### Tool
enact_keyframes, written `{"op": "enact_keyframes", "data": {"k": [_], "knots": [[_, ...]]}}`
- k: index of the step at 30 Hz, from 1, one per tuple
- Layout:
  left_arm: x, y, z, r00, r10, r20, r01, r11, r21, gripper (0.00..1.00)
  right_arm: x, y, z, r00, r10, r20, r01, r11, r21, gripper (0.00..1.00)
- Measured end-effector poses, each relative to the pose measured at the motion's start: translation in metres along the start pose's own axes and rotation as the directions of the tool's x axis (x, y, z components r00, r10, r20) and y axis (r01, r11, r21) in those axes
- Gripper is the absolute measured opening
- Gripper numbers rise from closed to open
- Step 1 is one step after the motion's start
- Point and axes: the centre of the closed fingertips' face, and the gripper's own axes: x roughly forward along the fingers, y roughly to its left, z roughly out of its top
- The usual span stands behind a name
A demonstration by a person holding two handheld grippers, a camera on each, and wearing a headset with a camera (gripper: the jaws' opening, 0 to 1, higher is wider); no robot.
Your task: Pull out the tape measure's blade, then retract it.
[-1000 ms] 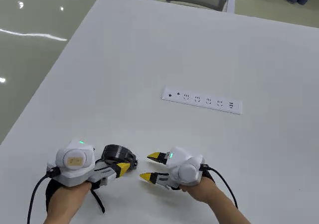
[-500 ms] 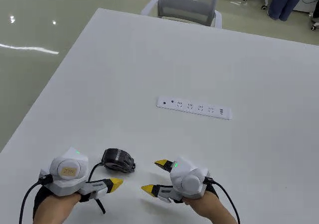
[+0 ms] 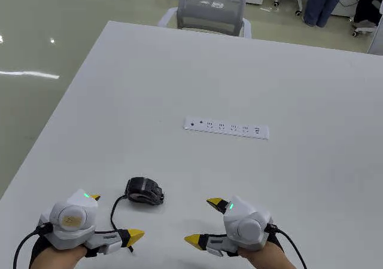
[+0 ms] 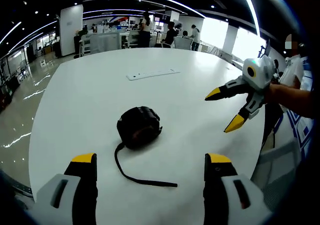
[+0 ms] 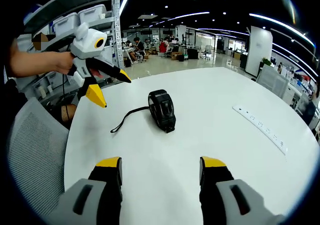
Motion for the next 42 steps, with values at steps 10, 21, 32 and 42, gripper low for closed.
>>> {"op": "enact_keyframes", "data": {"k": [10, 21, 32, 42], "knots": [[-0.01, -0.006, -0.003, 0.9992, -0.04, -0.002, 0.04, 0.996, 0.081, 0.93, -0.035, -0.005, -0.02, 0.9985, -0.055, 0.009, 0.054, 0.998, 0.045, 0.68], [-0.024, -0.004, -0.015, 0.9979, -0.061, -0.021, 0.063, 0.987, 0.145, 0.96, -0.069, -0.008, -0.033, 0.9972, -0.07, 0.025, 0.069, 0.996, 0.05, 0.75], [-0.033, -0.008, -0.018, 0.995, -0.097, -0.024, 0.099, 0.978, 0.183, 0.99, -0.101, -0.01, -0.042, 0.9963, -0.075, 0.041, 0.073, 0.997, 0.038, 0.82], [-0.041, -0.007, -0.014, 0.9954, -0.096, 0.002, 0.094, 0.98, 0.177, 0.99, -0.123, -0.014, -0.052, 0.9943, -0.091, 0.056, 0.087, 0.994, 0.071, 0.87]]}}
